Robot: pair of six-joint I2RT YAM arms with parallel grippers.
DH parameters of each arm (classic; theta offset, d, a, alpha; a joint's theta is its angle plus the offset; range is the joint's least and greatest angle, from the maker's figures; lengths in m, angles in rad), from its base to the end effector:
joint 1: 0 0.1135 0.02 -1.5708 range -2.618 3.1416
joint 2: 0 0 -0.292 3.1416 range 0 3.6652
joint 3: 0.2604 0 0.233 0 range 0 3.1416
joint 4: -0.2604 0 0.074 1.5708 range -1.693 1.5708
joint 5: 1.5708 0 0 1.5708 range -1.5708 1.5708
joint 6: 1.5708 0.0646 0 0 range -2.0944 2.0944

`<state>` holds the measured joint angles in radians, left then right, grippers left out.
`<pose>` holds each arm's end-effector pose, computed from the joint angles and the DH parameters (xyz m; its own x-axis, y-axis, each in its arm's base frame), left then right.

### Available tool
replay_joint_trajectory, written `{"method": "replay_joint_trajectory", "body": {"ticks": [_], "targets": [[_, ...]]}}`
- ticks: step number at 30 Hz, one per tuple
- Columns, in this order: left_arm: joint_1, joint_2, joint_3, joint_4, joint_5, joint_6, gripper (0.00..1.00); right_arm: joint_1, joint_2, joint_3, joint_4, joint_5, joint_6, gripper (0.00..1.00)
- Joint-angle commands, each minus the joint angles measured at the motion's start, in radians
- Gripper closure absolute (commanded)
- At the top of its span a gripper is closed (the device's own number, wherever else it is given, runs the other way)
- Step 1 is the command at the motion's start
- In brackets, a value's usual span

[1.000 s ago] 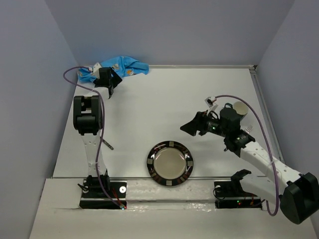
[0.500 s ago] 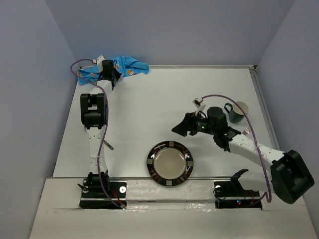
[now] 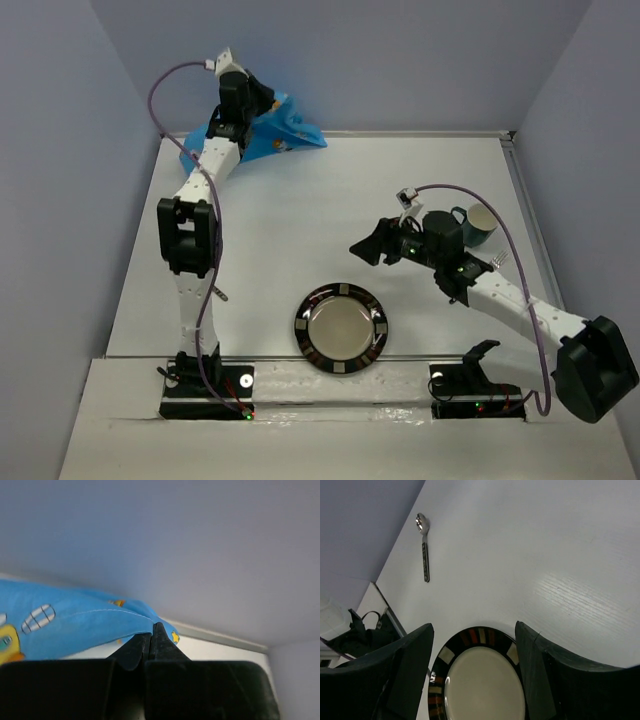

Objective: Set the dinner table for one person

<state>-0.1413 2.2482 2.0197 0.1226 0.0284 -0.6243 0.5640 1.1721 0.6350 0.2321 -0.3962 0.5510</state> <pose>0.5677 -0.0826 0.3338 -0.1835 -0.5641 -0.8051 0.0757 0.8084 -0.5837 0.2049 0.1591 0.2788 -0.6373 0.1684 -0.7520 -0.5524 0.5807 0.5981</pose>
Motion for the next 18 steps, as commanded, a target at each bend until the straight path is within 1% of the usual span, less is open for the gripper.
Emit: {"method": "replay_joint_trajectory", "body": {"ticks": [1, 3, 4, 5, 6, 7, 8, 9, 11, 12, 14, 15, 18], "targets": [[-0.043, -0.300, 0.102, 0.081, 0.019, -0.011, 1.00, 0.008, -0.124, 0.046, -0.062, 0.114, -0.052, 0.29], [-0.061, -0.355, 0.052, 0.078, 0.015, 0.015, 1.00, 0.008, -0.153, 0.057, -0.126, 0.176, -0.080, 0.28], [-0.082, -0.375, 0.027, 0.081, -0.014, 0.029, 1.00, 0.008, -0.170, 0.074, -0.151, 0.197, -0.088, 0.28], [-0.093, -0.401, -0.049, 0.098, -0.043, 0.041, 1.00, 0.008, -0.178, 0.084, -0.205, 0.235, -0.109, 0.26], [-0.101, -0.461, -0.096, 0.132, -0.077, 0.055, 1.00, 0.008, -0.192, 0.094, -0.227, 0.253, -0.120, 0.23], [-0.104, -0.488, -0.146, 0.202, -0.081, 0.055, 1.00, 0.008, -0.198, 0.103, -0.249, 0.287, -0.128, 0.20], [-0.104, -0.515, -0.182, 0.203, -0.081, 0.049, 1.00, 0.008, -0.206, 0.103, -0.270, 0.287, -0.134, 0.16], [-0.106, -0.535, -0.226, 0.227, -0.081, 0.044, 1.00, 0.008, -0.215, 0.097, -0.278, 0.322, -0.143, 0.11], [-0.122, -0.578, -0.265, 0.226, -0.081, 0.063, 1.00, 0.008, -0.223, 0.089, -0.280, 0.352, -0.143, 0.07], [-0.176, -0.604, -0.321, 0.227, -0.114, 0.081, 1.00, 0.008, -0.218, 0.092, -0.278, 0.364, -0.151, 0.03], [-0.249, -0.627, -0.399, 0.267, -0.166, 0.144, 1.00, 0.008, -0.181, 0.106, -0.280, 0.384, -0.158, 0.02], [-0.324, -0.640, -0.496, 0.297, -0.198, 0.153, 1.00, 0.008, -0.174, 0.121, -0.286, 0.401, -0.166, 0.00], [-0.429, -0.636, -0.619, 0.386, -0.254, 0.208, 1.00, 0.008, -0.173, 0.138, -0.316, 0.471, -0.168, 0.00]]}}
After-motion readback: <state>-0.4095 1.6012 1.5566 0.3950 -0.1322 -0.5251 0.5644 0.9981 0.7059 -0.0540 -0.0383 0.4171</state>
